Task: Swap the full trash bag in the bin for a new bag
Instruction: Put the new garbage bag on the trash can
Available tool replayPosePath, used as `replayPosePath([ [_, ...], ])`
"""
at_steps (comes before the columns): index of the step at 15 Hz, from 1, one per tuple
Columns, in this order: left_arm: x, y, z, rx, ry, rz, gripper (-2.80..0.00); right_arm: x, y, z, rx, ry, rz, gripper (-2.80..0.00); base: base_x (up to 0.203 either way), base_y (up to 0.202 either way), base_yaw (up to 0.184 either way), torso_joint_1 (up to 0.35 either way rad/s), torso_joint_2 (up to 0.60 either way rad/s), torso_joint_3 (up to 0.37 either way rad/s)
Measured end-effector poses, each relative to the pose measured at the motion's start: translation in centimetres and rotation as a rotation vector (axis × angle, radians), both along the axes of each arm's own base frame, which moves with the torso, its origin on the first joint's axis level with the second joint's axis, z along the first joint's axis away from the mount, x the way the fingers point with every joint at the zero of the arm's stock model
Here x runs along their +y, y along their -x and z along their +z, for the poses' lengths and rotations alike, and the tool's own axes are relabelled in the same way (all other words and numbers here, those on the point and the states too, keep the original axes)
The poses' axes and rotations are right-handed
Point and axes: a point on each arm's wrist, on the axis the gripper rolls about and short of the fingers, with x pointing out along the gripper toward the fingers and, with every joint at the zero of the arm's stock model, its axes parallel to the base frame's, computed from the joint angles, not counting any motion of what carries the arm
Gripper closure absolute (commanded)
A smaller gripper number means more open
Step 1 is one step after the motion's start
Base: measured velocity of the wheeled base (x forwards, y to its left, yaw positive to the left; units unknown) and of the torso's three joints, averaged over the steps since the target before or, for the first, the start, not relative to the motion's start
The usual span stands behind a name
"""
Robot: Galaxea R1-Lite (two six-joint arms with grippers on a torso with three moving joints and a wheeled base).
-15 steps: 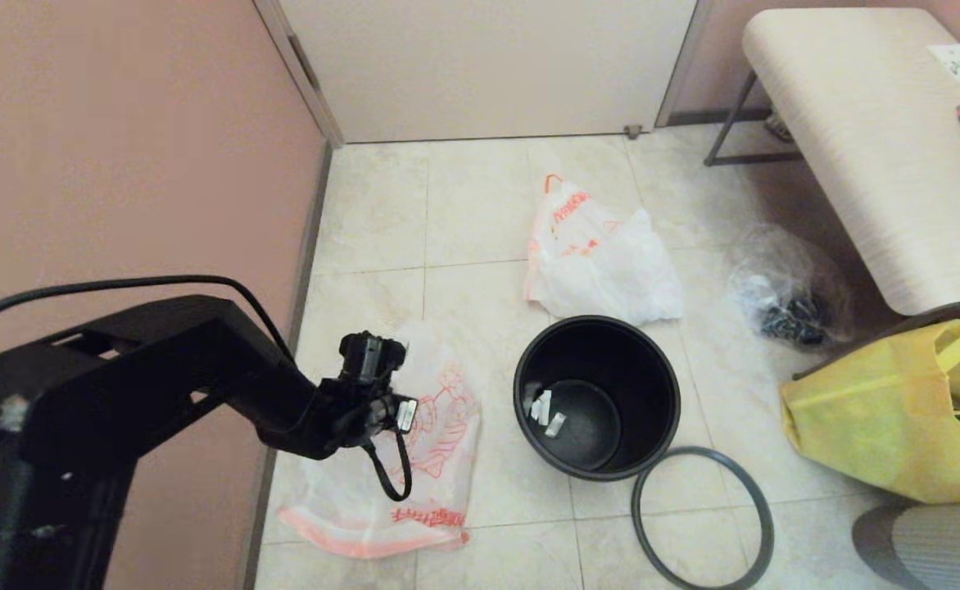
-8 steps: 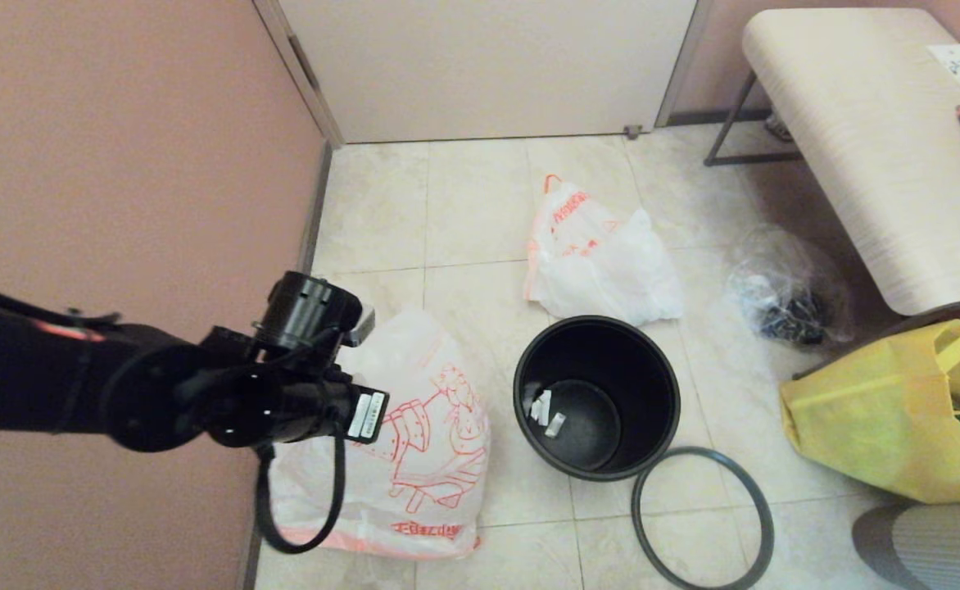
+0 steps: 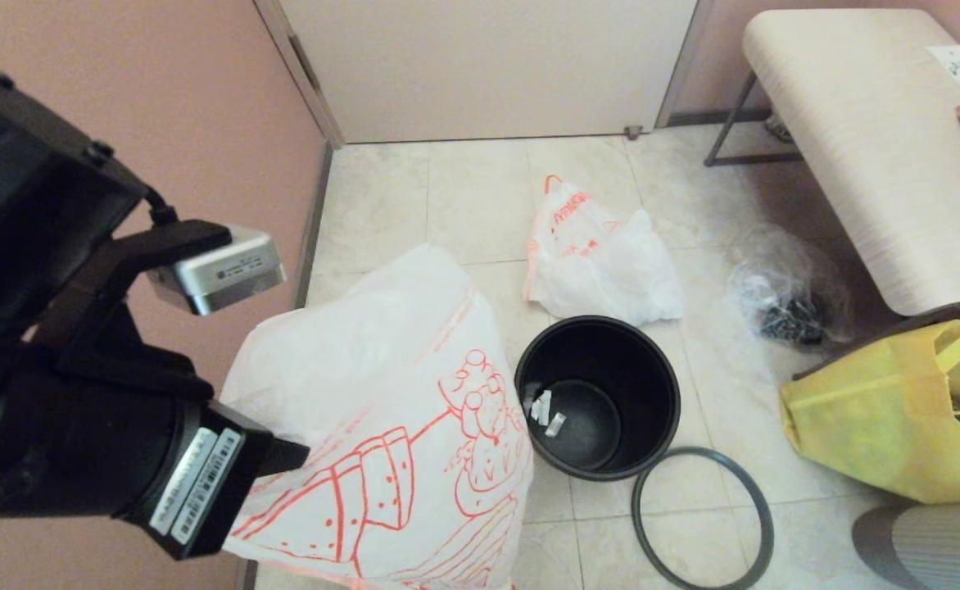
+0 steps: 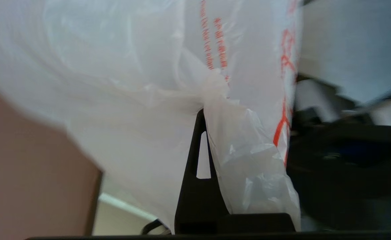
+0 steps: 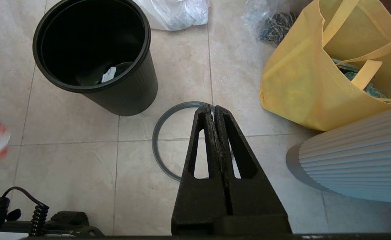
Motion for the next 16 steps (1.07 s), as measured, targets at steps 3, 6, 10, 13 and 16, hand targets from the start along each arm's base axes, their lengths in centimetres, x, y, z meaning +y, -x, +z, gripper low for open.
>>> replayPosePath([
  [3, -4.1, -1.1, 1.4, -0.026, 0.07, -0.075, 0.0, 0.0, 0.0, 0.0, 0.0, 0.0, 0.0, 0.0, 0.0, 0.0, 0.0, 0.0, 0.0, 0.0],
  [6, -10.0, -5.2, 0.1, -0.071, 0.117, -0.087, 0.0, 0.0, 0.0, 0.0, 0.0, 0.0, 0.0, 0.0, 0.0, 0.0, 0.0, 0.0, 0.0, 0.0],
  [10, -18.8, -12.4, -5.7, -0.1, 0.114, -0.098, 0.0, 0.0, 0.0, 0.0, 0.0, 0.0, 0.0, 0.0, 0.0, 0.0, 0.0, 0.0, 0.0, 0.0],
  [13, -24.5, -18.3, -14.3, -0.188, 0.098, -0.115, 0.0, 0.0, 0.0, 0.0, 0.0, 0.0, 0.0, 0.0, 0.0, 0.0, 0.0, 0.0, 0.0, 0.0],
  [16, -26.1, -24.7, -23.3, -0.399, 0.072, -0.099, 0.0, 0.0, 0.0, 0.0, 0.0, 0.0, 0.0, 0.0, 0.0, 0.0, 0.0, 0.0, 0.0, 0.0],
])
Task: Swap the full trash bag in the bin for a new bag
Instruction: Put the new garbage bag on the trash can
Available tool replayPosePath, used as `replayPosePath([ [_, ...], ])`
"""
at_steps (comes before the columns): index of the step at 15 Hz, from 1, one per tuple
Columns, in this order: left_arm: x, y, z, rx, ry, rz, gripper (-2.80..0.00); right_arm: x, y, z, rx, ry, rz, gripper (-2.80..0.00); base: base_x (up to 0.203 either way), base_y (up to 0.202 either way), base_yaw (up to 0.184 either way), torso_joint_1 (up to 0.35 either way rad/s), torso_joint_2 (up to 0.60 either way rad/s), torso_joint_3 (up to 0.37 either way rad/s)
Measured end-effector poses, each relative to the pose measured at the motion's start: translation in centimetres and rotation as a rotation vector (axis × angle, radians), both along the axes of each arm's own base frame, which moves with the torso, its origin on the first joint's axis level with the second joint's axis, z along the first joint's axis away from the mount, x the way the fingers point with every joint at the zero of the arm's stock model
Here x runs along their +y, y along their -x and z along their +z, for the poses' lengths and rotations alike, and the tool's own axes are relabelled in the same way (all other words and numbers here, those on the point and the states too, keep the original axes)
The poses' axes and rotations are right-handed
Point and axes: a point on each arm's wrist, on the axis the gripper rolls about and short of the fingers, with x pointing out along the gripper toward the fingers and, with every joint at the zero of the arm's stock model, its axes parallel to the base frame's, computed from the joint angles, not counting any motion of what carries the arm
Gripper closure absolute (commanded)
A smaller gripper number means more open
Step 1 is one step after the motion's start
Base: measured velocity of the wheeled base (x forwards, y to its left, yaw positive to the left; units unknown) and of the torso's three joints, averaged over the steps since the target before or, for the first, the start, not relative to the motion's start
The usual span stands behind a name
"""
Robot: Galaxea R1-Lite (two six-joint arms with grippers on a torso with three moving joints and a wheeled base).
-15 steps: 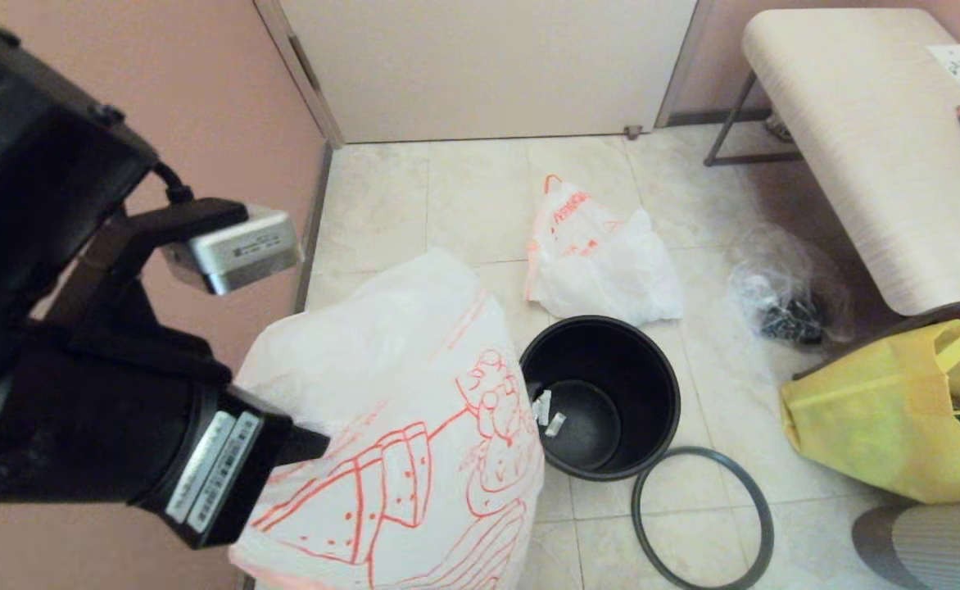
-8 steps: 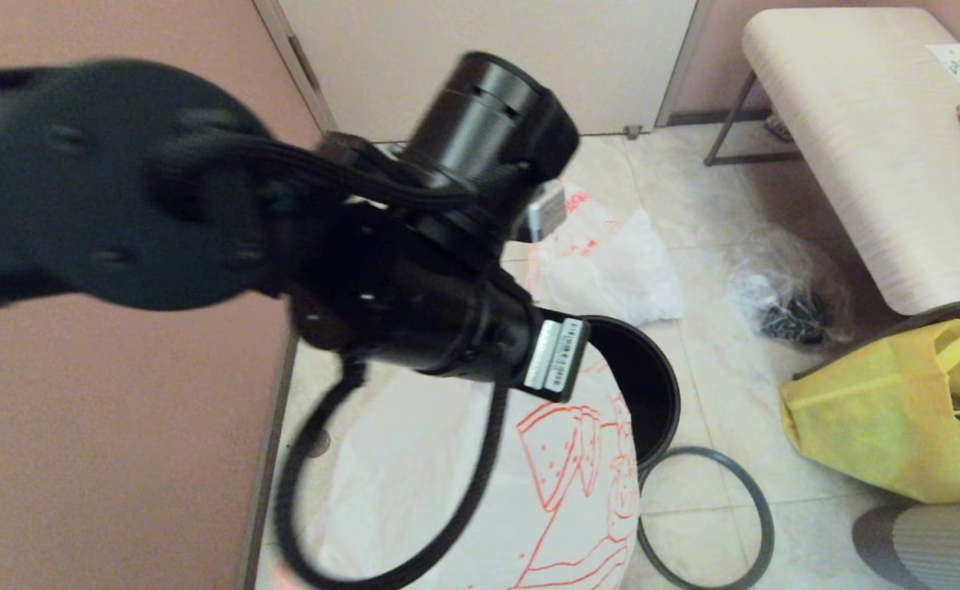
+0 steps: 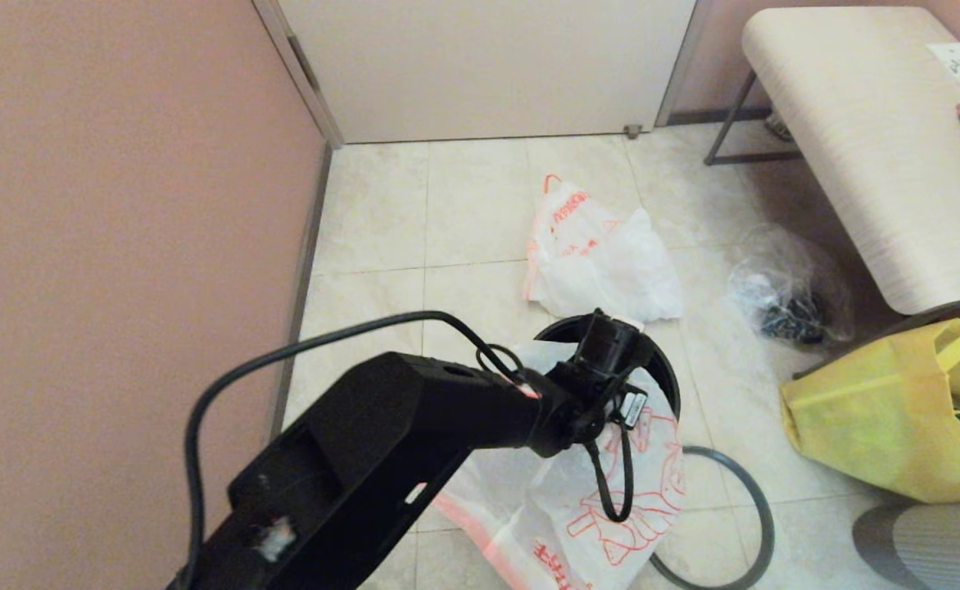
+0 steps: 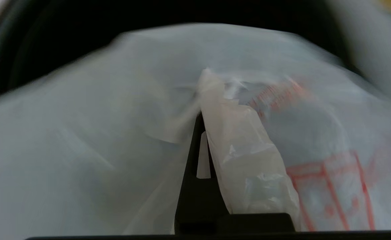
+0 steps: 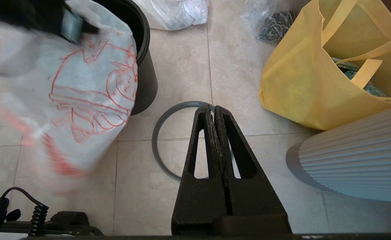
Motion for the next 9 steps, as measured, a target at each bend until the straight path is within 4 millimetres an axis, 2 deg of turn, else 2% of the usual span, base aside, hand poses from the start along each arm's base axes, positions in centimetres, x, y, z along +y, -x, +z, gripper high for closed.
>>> replayPosePath([
  [2, 1.1, -3.6, -3.8, -0.162, -0.007, 0.038, 0.0, 0.0, 0.0, 0.0, 0.0, 0.0, 0.0, 0.0, 0.0, 0.0, 0.0, 0.0, 0.0, 0.0],
  [4, 2.2, -5.4, -6.2, -0.254, -0.01, 0.061, 0.0, 0.0, 0.0, 0.0, 0.0, 0.0, 0.0, 0.0, 0.0, 0.0, 0.0, 0.0, 0.0, 0.0],
  [6, 2.5, -5.8, -8.2, -0.266, -0.036, 0.057, 0.0, 0.0, 0.0, 0.0, 0.0, 0.0, 0.0, 0.0, 0.0, 0.0, 0.0, 0.0, 0.0, 0.0],
  [9, 2.5, -5.8, -9.6, -0.279, -0.077, 0.044, 0.0, 0.0, 0.0, 0.0, 0.0, 0.0, 0.0, 0.0, 0.0, 0.0, 0.0, 0.0, 0.0, 0.0],
])
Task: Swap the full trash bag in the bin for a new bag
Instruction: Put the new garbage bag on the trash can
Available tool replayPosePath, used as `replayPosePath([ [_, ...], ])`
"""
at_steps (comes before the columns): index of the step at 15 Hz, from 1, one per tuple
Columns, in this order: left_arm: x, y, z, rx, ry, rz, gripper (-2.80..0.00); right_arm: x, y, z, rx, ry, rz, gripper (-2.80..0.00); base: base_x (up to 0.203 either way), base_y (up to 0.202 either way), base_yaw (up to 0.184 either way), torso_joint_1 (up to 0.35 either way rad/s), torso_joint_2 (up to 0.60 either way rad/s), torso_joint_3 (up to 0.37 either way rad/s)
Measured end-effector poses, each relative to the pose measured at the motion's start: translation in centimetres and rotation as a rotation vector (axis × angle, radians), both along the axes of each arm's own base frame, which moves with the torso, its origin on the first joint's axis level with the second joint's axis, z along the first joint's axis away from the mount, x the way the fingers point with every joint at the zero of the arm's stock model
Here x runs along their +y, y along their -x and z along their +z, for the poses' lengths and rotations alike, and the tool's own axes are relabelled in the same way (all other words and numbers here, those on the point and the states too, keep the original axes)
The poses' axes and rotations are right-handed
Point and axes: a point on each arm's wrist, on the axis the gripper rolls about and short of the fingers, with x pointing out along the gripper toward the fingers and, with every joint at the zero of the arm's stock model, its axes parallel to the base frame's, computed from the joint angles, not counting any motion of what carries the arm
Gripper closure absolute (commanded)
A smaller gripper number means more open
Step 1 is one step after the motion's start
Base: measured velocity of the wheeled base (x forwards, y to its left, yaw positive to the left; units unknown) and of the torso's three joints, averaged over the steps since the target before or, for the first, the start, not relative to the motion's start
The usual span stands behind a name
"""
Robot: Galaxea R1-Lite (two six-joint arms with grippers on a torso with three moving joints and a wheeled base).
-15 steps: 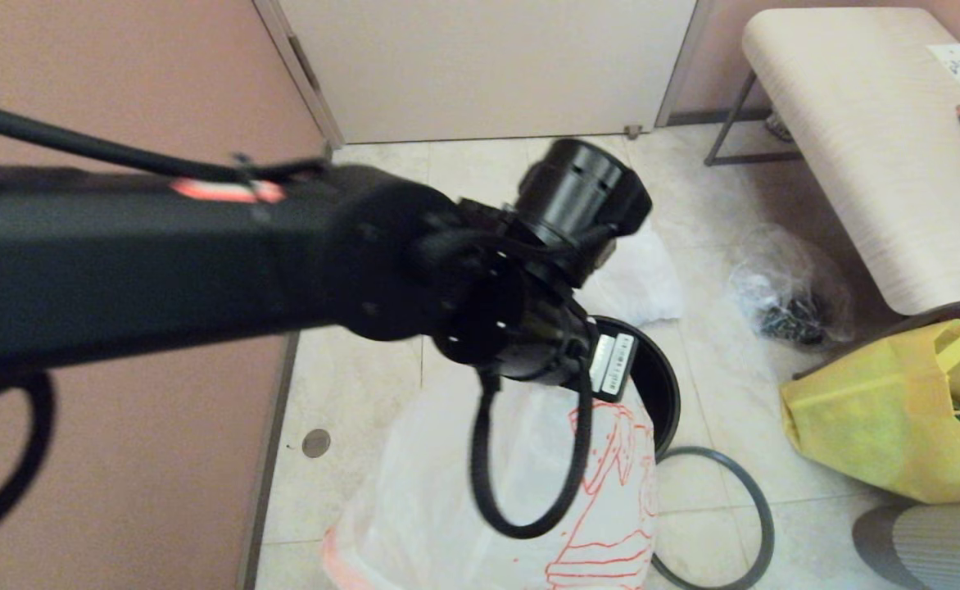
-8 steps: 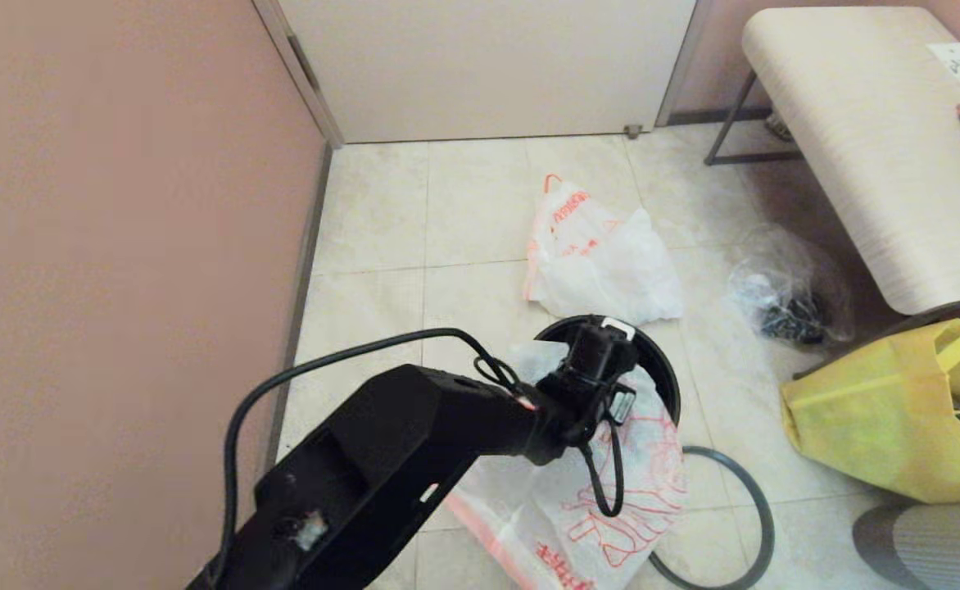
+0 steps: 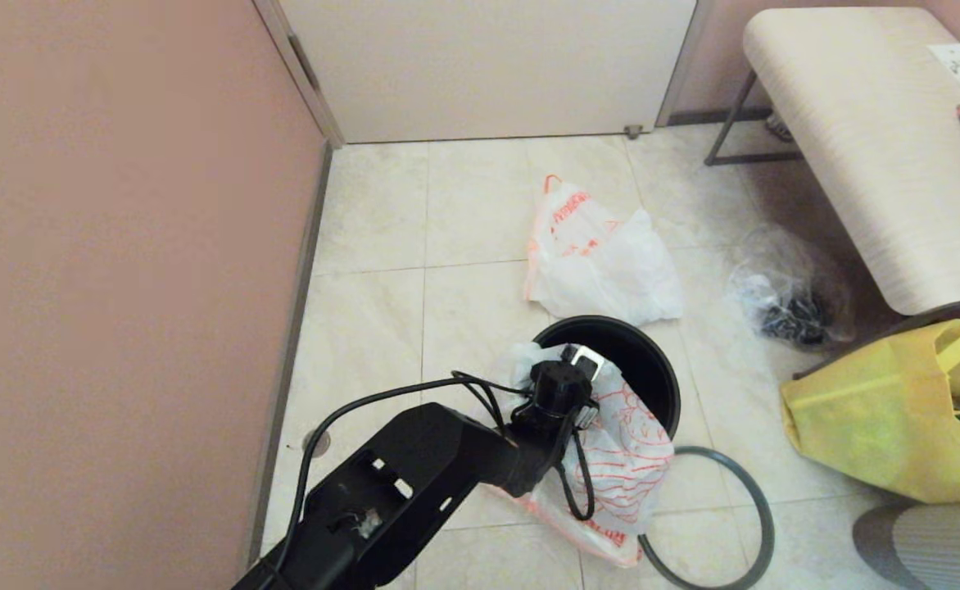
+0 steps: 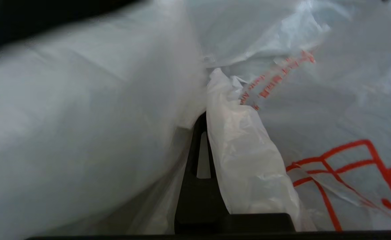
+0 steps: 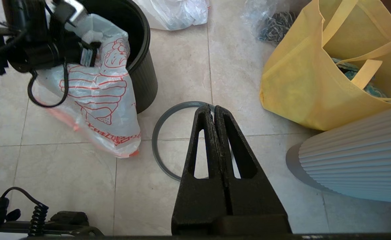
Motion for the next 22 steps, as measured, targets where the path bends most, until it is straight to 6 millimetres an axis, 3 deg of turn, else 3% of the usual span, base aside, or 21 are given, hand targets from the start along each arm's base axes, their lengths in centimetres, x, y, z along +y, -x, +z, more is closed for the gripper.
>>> replayPosePath([
  [2, -0.2, 0.3, -0.4, 0.0, -0.016, 0.002, 0.0, 0.0, 0.0, 0.0, 0.0, 0.0, 0.0, 0.0, 0.0, 0.0, 0.0, 0.0, 0.0, 0.0],
  [3, -0.2, 0.3, -0.4, -0.007, -0.027, 0.025, -2.8, 0.0, 0.0, 0.0, 0.0, 0.0, 0.0, 0.0, 0.0, 0.0, 0.0, 0.0, 0.0, 0.0],
  [7, -0.7, 1.4, 1.6, -0.02, -0.006, 0.053, -2.8, 0.0, 0.0, 0.0, 0.0, 0.0, 0.0, 0.0, 0.0, 0.0, 0.0, 0.0, 0.0, 0.0],
  [12, -0.9, 5.8, 7.2, 0.17, 0.004, -0.019, -2.8, 0.0, 0.0, 0.0, 0.0, 0.0, 0.0, 0.0, 0.0, 0.0, 0.0, 0.0, 0.0, 0.0],
  [15, 0.6, 8.2, 10.2, 0.381, 0.044, -0.017, -2.8, 0.0, 0.0, 0.0, 0.0, 0.0, 0.0, 0.0, 0.0, 0.0, 0.0, 0.0, 0.0, 0.0],
  [18, 4.3, 9.5, 11.5, 0.51, 0.062, 0.041, -2.8, 0.0, 0.0, 0.0, 0.0, 0.0, 0.0, 0.0, 0.0, 0.0, 0.0, 0.0, 0.0, 0.0],
  [19, 5.6, 10.0, 11.3, 0.533, 0.064, 0.064, 0.0, 0.0, 0.0, 0.0, 0.0, 0.0, 0.0, 0.0, 0.0, 0.0, 0.0, 0.0, 0.0, 0.0],
  [22, 10.7, 10.6, 9.0, 0.577, 0.074, 0.129, 0.0, 0.0, 0.0, 0.0, 0.0, 0.0, 0.0, 0.0, 0.0, 0.0, 0.0, 0.0, 0.0, 0.0],
])
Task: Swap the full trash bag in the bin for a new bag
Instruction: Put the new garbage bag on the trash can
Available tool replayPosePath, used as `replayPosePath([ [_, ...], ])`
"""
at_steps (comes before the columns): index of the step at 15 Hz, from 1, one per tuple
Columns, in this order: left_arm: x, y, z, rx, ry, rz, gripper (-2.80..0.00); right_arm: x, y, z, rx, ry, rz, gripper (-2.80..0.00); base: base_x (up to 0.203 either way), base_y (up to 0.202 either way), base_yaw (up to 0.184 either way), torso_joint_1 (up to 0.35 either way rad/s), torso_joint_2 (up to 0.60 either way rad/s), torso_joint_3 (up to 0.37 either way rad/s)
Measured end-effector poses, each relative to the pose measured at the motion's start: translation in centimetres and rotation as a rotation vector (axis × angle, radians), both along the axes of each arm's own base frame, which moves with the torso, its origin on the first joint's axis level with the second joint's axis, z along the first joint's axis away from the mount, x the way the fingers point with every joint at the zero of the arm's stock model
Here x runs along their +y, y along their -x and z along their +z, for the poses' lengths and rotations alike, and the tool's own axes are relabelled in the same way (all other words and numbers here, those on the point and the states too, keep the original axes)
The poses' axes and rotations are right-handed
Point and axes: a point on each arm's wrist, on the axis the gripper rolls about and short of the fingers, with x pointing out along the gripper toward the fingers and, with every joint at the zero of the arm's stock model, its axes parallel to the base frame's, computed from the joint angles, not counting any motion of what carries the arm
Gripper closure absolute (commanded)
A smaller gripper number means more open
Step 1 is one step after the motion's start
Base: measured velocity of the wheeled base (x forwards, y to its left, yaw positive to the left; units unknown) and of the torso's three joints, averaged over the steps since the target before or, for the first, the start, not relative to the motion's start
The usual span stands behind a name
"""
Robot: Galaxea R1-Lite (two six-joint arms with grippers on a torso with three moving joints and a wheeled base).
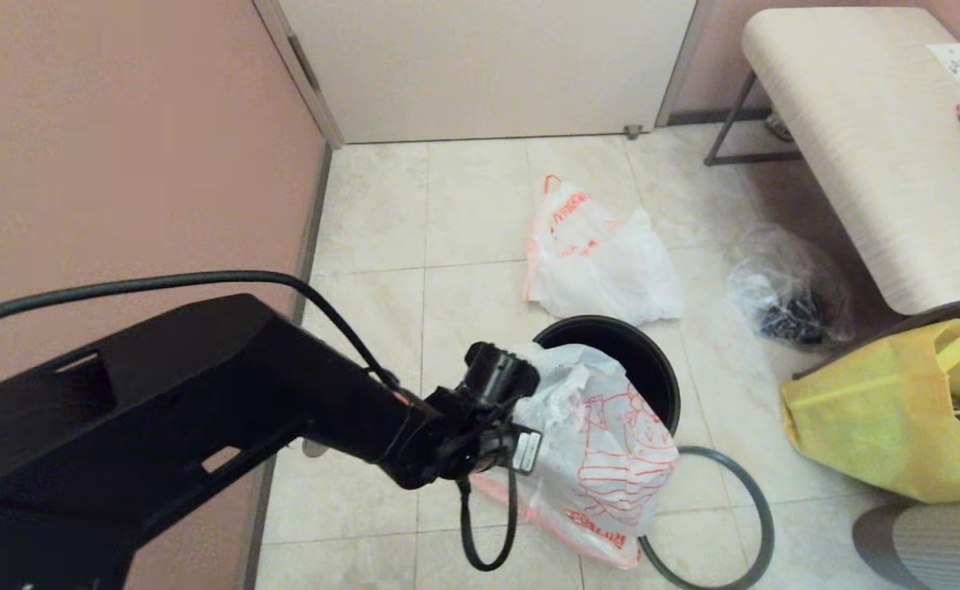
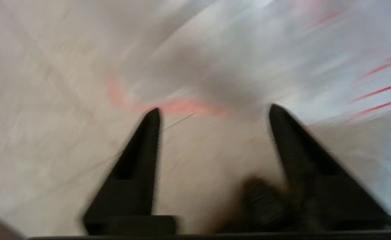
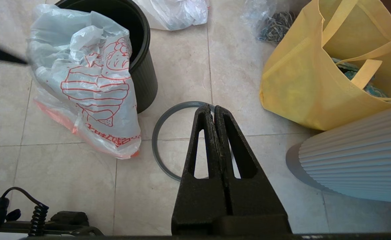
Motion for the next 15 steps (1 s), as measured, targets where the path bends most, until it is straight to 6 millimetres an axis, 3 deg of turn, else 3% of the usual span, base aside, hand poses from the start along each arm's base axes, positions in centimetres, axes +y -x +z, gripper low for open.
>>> replayPosePath([
  [2, 4.0, -1.2, -1.8, 0.003, 0.017, 0.05, 0.0, 0.0, 0.0, 0.0, 0.0, 0.0, 0.0, 0.0, 0.0, 0.0, 0.0, 0.0, 0.0, 0.0],
  [6, 8.2, -5.2, -6.4, -0.034, 0.034, 0.108, 0.0, 0.0, 0.0, 0.0, 0.0, 0.0, 0.001, 0.0, 0.0, 0.0, 0.0, 0.0, 0.0, 0.0],
  [7, 9.1, -6.3, -7.8, -0.045, 0.02, 0.126, -0.47, 0.0, 0.0, 0.0, 0.0, 0.0, -0.001, 0.0, 0.0, 0.0, 0.0, 0.0, 0.0, 0.0],
  [8, 9.8, -7.3, -9.1, -0.048, 0.003, 0.137, -2.8, 0.0, 0.0, 0.0, 0.0, 0.0, 0.0, 0.0, 0.0, 0.0, 0.0, 0.0, 0.0, 0.0],
  [11, 11.2, -8.8, -12.3, -0.041, -0.061, 0.097, -2.8, 0.0, 0.0, 0.0, 0.0, 0.0, 0.0, 0.0, 0.0, 0.0, 0.0, 0.0, 0.0, 0.0],
  [15, 12.4, -9.8, -14.3, -0.153, -0.076, -0.11, -2.8, 0.0, 0.0, 0.0, 0.0, 0.0, 0.0, 0.0, 0.0, 0.0, 0.0, 0.0, 0.0, 0.0],
])
